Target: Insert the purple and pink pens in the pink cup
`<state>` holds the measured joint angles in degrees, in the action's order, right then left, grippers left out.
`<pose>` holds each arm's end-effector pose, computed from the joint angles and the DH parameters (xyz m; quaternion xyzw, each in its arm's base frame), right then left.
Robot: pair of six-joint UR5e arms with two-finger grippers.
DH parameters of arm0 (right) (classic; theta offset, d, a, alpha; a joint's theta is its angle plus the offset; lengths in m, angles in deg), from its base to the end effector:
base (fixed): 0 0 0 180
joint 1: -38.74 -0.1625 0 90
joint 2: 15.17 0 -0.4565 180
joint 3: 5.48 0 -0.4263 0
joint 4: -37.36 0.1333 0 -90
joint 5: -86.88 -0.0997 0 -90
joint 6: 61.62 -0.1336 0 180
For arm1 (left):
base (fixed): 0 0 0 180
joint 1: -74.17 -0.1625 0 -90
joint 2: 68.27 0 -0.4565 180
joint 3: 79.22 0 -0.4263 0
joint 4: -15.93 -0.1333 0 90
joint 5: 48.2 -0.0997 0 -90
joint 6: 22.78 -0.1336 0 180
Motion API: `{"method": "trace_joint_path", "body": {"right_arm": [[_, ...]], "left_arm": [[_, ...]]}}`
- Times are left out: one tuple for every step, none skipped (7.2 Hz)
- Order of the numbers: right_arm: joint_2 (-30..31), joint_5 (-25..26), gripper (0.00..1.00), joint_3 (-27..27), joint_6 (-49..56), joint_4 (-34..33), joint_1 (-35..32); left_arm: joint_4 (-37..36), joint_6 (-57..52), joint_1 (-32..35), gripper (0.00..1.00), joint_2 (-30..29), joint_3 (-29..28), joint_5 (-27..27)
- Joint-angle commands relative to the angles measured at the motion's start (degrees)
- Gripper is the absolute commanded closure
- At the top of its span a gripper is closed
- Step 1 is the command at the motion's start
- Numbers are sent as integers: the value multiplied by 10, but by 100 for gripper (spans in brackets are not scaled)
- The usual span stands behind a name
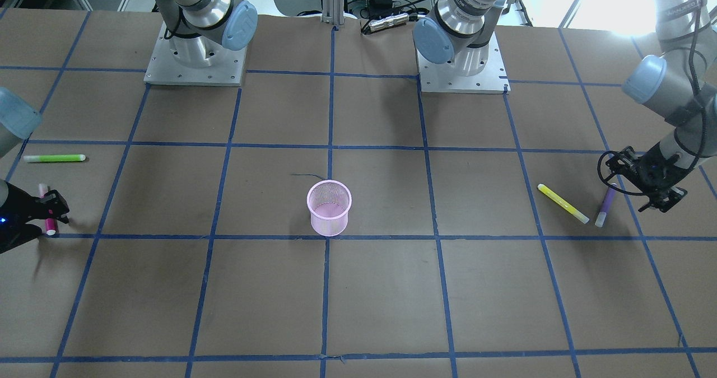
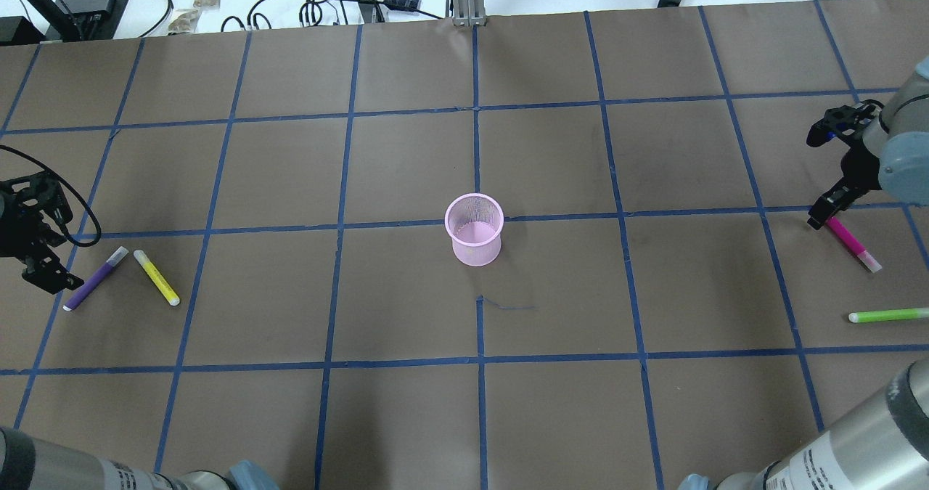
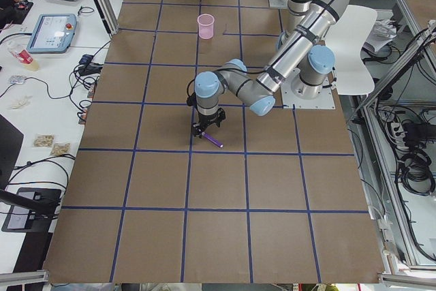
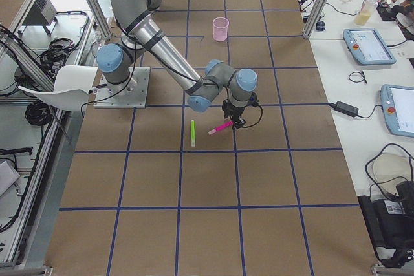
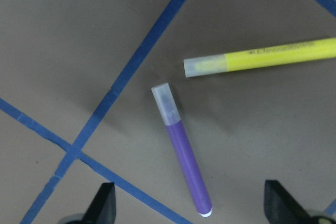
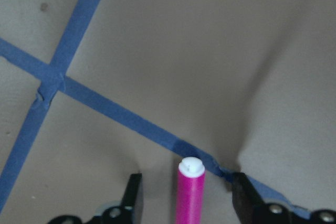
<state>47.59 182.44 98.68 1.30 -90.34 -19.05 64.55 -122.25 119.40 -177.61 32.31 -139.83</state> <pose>-0.2284 -0.5884 0.1473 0.2659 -0.9623 -0.0575 0.0089 0.3126 -0.4990 0.1816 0.4593 0.8881 0.0122 0.0086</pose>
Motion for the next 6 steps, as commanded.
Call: {"method": "trace_joint_path", "body": {"right_arm": [[3, 3, 86, -2, -14, -1, -2], [-1, 7, 100, 0, -15, -2, -2], [2, 8, 100, 0, -15, -1, -2], [12, 15, 100, -8, -16, 3, -5], [50, -5, 100, -4, -41, 20, -22], [109, -50, 100, 2, -48, 41, -65]], "left_arm": [[-65, -7, -25, 0, -31, 28, 23], [-77, -8, -25, 3, -33, 37, 24], [-78, -8, -26, 22, -34, 38, 24], [-78, -8, -26, 55, -36, 38, 23], [-78, -6, -26, 75, -38, 38, 23], [-78, 7, -26, 89, -38, 38, 23]]}}
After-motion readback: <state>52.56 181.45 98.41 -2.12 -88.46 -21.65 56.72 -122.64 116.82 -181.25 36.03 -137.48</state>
